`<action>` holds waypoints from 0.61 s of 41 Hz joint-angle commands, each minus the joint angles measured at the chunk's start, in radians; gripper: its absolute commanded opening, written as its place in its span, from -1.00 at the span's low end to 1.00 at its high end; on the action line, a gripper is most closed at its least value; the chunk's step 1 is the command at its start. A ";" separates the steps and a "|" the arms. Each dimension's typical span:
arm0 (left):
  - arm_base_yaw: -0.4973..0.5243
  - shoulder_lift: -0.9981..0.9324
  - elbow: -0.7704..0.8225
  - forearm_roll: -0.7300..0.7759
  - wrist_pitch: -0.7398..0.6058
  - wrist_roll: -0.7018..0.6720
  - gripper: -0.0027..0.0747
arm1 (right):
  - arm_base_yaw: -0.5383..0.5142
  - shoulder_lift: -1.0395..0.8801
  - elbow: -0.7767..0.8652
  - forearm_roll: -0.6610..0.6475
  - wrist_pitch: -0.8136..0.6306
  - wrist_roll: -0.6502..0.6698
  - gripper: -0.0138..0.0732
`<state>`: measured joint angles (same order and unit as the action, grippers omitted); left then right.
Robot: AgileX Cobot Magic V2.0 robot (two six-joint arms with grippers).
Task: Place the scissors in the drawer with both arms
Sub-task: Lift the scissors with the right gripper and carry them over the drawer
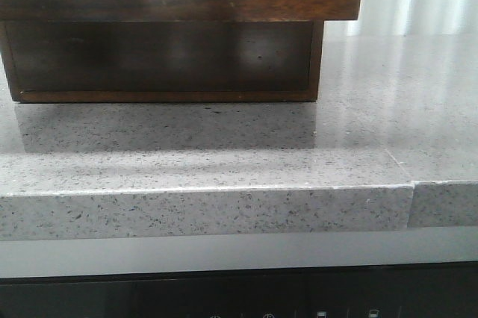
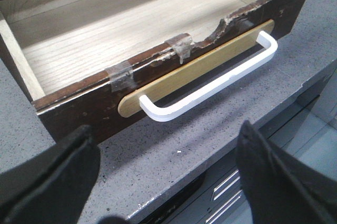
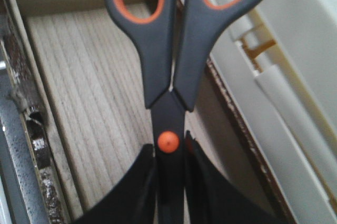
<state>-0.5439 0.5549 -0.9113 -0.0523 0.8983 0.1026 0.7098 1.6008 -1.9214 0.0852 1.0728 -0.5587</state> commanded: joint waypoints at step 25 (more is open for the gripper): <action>-0.007 0.007 -0.032 -0.003 -0.080 -0.010 0.43 | 0.000 0.123 -0.033 -0.075 0.101 -0.058 -0.38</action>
<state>-0.5439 0.5549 -0.9113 -0.0523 0.8983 0.1026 0.7098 1.7734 -1.9214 0.0165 1.2103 -0.6145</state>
